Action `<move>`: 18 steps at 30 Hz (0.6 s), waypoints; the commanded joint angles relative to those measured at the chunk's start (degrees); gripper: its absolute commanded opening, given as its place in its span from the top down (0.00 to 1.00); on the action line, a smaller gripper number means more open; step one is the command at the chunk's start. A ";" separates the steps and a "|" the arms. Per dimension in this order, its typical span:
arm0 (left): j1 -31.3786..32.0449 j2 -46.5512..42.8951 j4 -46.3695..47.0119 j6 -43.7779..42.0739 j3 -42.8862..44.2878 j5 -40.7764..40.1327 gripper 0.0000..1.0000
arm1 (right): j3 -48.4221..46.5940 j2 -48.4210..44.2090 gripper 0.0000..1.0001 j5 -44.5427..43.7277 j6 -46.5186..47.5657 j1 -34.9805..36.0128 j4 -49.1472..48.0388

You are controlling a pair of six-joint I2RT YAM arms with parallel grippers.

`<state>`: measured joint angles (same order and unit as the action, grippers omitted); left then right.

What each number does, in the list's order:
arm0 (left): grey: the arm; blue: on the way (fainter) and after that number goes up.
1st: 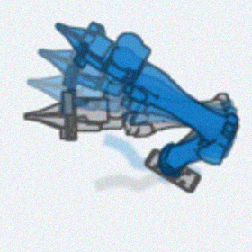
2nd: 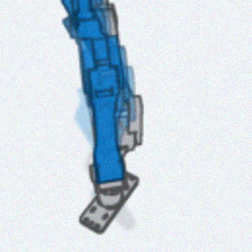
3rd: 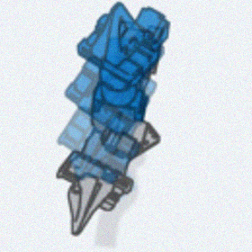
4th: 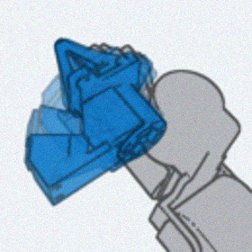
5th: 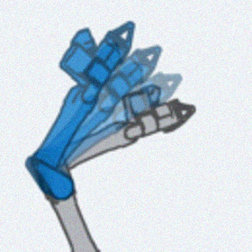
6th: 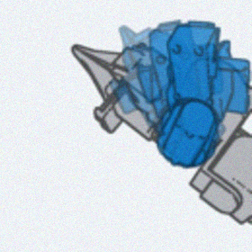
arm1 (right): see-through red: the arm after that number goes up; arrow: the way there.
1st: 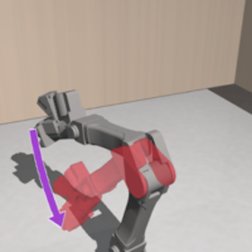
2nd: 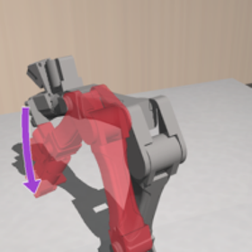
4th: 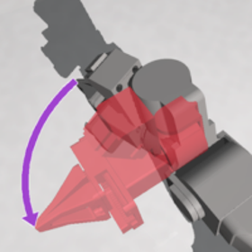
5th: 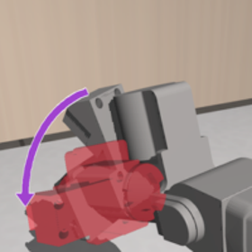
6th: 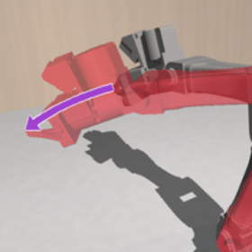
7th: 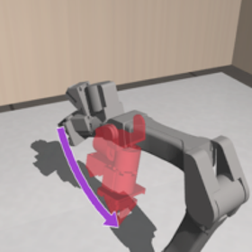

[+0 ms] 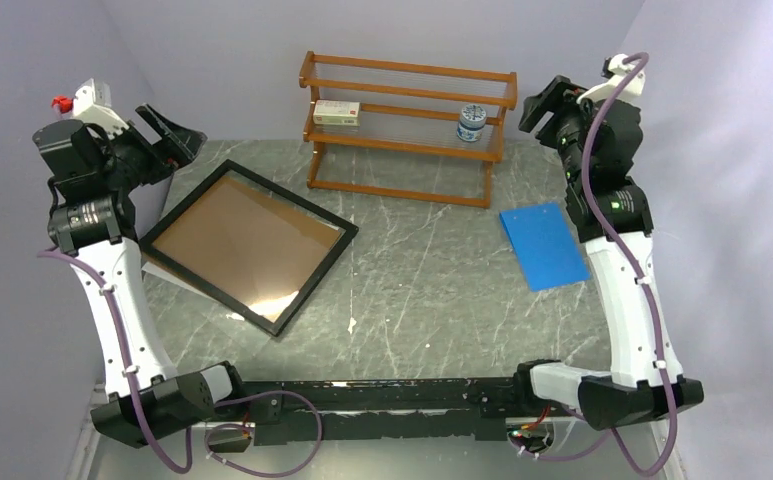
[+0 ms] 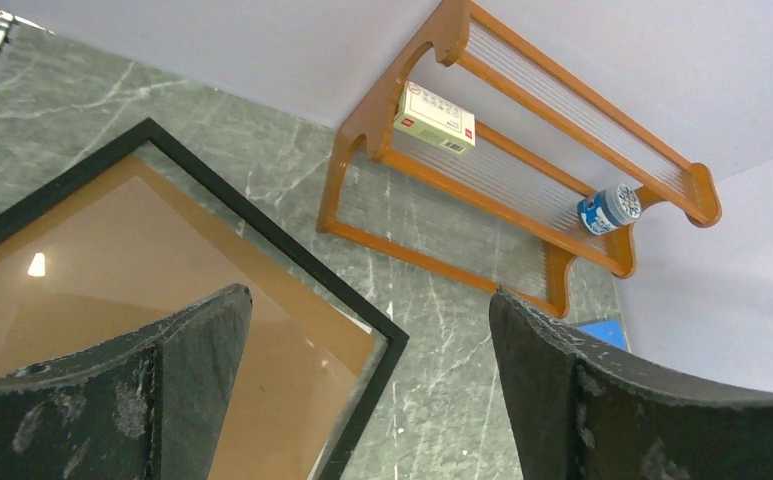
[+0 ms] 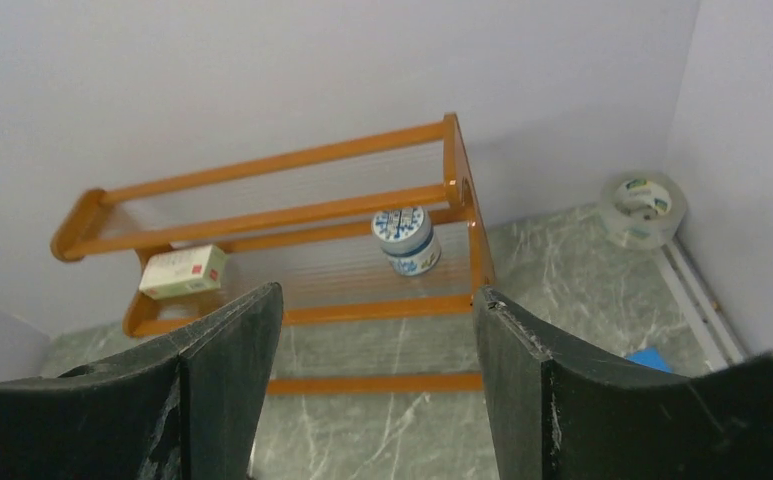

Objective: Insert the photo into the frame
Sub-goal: Turn over the photo frame at the center of the board.

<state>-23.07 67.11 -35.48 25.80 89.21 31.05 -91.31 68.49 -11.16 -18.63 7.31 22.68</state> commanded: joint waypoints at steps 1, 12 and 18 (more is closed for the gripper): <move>-0.16 0.97 3.82 1.59 -1.59 2.43 0.06 | 0.90 1.64 0.25 3.48 -0.05 -0.19 0.69; -0.14 1.07 -1.45 1.34 -9.65 -7.38 0.06 | 8.88 3.37 0.21 12.79 -2.52 1.10 -3.43; -0.20 1.46 -16.76 6.87 -18.33 -32.34 0.06 | 10.98 7.20 0.25 19.67 -3.91 6.06 -3.36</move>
<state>-23.07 68.75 -40.66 28.10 76.53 17.69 -80.40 73.21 2.15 -20.86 10.39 21.78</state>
